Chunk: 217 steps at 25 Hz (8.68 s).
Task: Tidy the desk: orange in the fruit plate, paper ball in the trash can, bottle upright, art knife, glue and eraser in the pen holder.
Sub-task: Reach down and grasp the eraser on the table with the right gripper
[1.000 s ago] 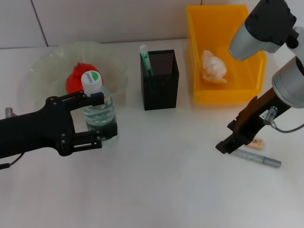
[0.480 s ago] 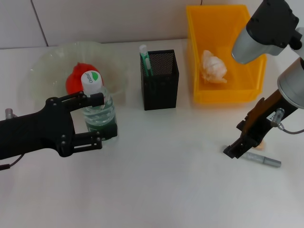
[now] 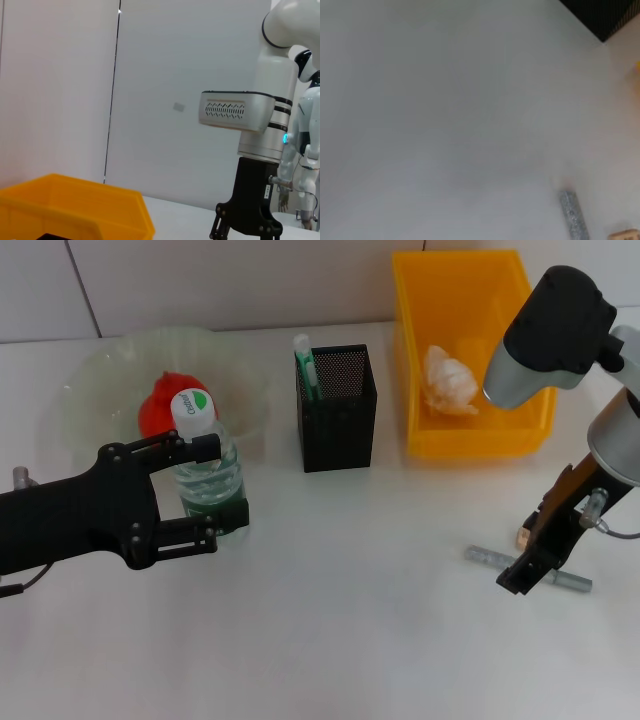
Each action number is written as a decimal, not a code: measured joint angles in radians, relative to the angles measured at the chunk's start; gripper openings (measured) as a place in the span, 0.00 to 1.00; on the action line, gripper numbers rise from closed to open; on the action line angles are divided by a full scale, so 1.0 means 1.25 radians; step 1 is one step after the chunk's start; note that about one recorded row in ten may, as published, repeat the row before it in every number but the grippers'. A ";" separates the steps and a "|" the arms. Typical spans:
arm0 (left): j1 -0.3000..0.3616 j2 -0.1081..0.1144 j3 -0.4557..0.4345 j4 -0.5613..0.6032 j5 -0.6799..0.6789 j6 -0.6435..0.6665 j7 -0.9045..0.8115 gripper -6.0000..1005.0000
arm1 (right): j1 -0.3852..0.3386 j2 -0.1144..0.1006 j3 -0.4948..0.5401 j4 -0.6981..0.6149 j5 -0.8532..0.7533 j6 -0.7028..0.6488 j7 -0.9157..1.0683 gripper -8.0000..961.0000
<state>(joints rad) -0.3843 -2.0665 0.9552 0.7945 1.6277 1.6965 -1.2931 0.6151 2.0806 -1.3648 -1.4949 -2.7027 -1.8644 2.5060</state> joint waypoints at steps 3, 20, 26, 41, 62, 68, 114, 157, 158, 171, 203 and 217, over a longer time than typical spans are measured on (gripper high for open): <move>0.000 -0.001 0.001 0.000 0.000 -0.001 0.005 0.80 | 0.002 0.000 0.000 0.013 -0.003 0.003 0.000 0.83; 0.001 -0.002 0.000 -0.013 -0.001 -0.004 0.015 0.80 | -0.006 -0.002 -0.004 0.030 -0.030 0.014 -0.102 0.83; 0.000 -0.002 0.000 -0.017 -0.001 -0.002 0.016 0.80 | -0.007 -0.002 -0.007 0.034 -0.064 0.029 -0.142 0.83; -0.005 -0.002 0.001 -0.021 -0.002 -0.002 0.013 0.80 | -0.007 -0.001 -0.032 0.096 -0.092 0.096 -0.212 0.83; -0.004 -0.002 0.000 -0.021 -0.003 0.000 0.013 0.80 | 0.015 0.003 -0.048 0.164 -0.045 0.171 -0.222 0.83; -0.002 -0.002 -0.001 -0.021 -0.003 0.002 0.013 0.80 | 0.015 0.003 -0.056 0.176 -0.042 0.181 -0.222 0.83; 0.007 -0.002 0.000 -0.022 -0.004 0.001 0.016 0.80 | 0.015 0.005 -0.062 0.218 -0.031 0.224 -0.209 0.83; 0.000 -0.002 -0.003 -0.022 -0.006 0.001 0.011 0.80 | -0.049 -0.002 -0.021 0.046 -0.026 0.147 -0.187 0.83; 0.000 -0.002 -0.003 -0.022 -0.006 0.001 0.011 0.80 | -0.050 -0.002 -0.019 0.047 -0.031 0.148 -0.188 0.83; 0.000 -0.002 0.001 -0.022 -0.006 -0.001 0.010 0.80 | -0.044 -0.004 0.048 0.063 -0.056 0.153 -0.218 0.83; 0.000 -0.004 0.004 -0.022 -0.014 0.002 0.006 0.80 | 0.042 -0.027 0.174 0.240 -0.070 0.183 -0.305 0.82; -0.001 -0.003 0.004 -0.022 -0.014 0.001 0.006 0.80 | 0.039 -0.013 0.168 0.274 -0.093 0.196 -0.305 0.82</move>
<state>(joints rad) -0.3850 -2.0708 0.9602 0.7669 1.6106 1.6980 -1.2855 0.6642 2.0647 -1.1551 -1.1528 -2.8192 -1.6196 2.1244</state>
